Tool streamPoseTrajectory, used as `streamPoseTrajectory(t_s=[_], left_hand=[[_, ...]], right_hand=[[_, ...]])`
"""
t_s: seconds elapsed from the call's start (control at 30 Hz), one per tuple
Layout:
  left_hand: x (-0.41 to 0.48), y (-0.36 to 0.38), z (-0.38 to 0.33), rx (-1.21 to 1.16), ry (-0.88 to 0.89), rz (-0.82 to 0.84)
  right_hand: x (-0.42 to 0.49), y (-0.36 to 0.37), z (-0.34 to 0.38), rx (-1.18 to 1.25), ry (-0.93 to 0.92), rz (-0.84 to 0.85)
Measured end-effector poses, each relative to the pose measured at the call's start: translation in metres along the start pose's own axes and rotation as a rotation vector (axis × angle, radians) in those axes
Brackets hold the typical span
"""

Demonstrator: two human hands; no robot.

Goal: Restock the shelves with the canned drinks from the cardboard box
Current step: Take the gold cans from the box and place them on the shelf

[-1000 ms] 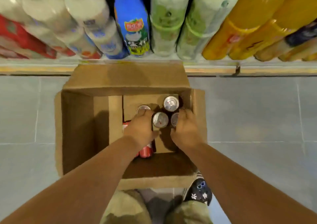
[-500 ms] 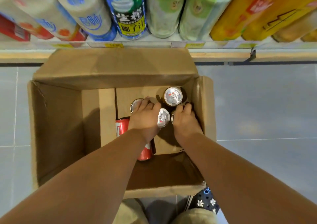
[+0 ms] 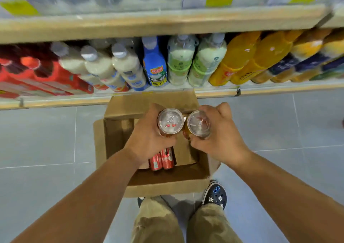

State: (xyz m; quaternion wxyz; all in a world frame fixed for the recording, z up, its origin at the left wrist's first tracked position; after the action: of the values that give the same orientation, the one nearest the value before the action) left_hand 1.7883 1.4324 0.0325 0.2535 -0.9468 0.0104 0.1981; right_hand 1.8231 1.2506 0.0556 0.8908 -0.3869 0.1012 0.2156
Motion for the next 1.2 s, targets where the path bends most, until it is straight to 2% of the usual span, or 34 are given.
streamPoseTrajectory(t_s=[0.23,0.37,0.47,0.57,0.9,1.07,1.2], left_hand=[[-0.079,-0.129,-0.199,-0.183,0.154,-0.076],[-0.122,-0.188,-0.305,-0.178,0.336,-0.093],[-0.154,-0.226,-0.372,-0.222,0.407,-0.131],[-0.182,-0.262,-0.428,-0.198,0.495,-0.244],[-0.251,-0.379,-0.566,-0.19,0.733,-0.418],[-0.266,-0.416,-0.603,-0.127,0.811,-0.489],[-0.261,-0.427,-0.615,-0.105,0.797,-0.554]], right_hand=[[-0.073,-0.158,0.169,0.179,-0.198,-0.369],[-0.11,-0.239,0.246,0.258,-0.225,-0.483],[-0.142,-0.294,0.303,0.296,-0.28,-0.562],[-0.17,-0.337,0.356,0.339,-0.376,-0.607],[-0.224,-0.435,0.496,0.519,-0.621,-0.685],[-0.234,-0.469,0.541,0.518,-0.699,-0.712],[-0.22,-0.488,0.55,0.548,-0.705,-0.692]])
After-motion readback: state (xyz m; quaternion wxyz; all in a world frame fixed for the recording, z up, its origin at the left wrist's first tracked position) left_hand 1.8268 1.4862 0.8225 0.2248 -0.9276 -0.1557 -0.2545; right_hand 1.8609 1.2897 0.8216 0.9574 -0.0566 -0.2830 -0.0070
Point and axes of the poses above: each hand's wrist, its own x-axis towards the middle knuckle, its own y-axis out of the palm, z = x × y, the point moved 1 cm from there along x, towards the middle knuckle, and after that the axes turned 1 degree about x, right-handed, at the moved point
